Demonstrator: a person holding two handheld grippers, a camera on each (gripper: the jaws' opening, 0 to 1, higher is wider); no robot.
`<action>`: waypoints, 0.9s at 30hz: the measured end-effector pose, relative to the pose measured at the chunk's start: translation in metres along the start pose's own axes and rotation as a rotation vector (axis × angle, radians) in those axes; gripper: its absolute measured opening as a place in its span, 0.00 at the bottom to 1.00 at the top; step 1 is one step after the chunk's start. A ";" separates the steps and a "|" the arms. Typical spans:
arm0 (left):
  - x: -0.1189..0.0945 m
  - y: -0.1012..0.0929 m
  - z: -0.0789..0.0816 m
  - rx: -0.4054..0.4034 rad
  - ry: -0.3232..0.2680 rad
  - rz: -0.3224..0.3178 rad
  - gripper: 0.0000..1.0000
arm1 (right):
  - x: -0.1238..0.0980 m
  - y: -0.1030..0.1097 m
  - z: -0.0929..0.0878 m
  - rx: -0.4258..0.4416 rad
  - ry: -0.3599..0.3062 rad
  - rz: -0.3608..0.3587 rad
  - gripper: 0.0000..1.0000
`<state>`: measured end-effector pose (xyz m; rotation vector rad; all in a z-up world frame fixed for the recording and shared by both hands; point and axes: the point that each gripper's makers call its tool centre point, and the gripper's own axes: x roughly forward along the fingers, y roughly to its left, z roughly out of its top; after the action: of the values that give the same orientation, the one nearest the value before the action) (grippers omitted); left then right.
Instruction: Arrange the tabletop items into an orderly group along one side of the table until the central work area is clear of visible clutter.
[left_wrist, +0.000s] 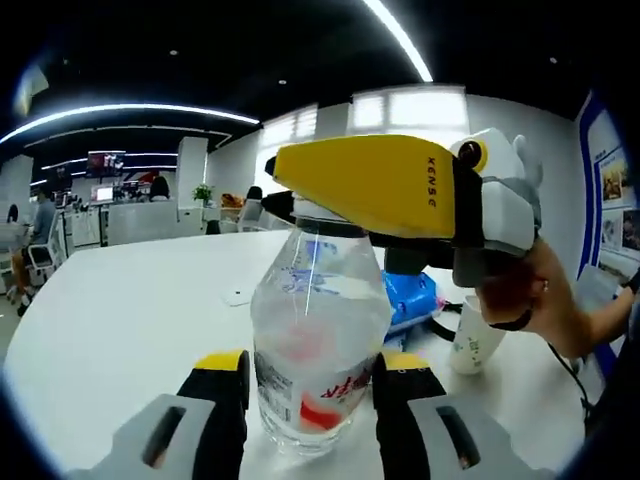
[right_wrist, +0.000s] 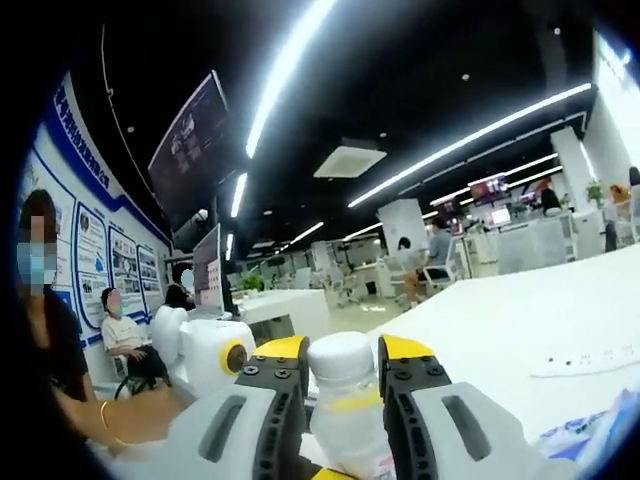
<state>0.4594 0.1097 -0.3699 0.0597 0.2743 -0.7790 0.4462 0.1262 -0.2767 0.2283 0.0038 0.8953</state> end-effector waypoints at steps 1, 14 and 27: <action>-0.001 -0.001 0.000 0.005 -0.002 0.006 0.50 | -0.001 0.000 0.000 -0.006 0.000 0.001 0.26; 0.012 -0.006 -0.008 -0.012 -0.030 0.076 0.54 | -0.053 -0.005 0.012 -0.082 0.002 -0.006 0.25; 0.023 0.001 -0.009 -0.053 -0.081 0.125 0.49 | -0.123 0.006 0.000 -0.032 0.087 0.078 0.26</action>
<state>0.4732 0.0959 -0.3847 -0.0045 0.2124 -0.6481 0.3647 0.0346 -0.2873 0.1603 0.0615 0.9816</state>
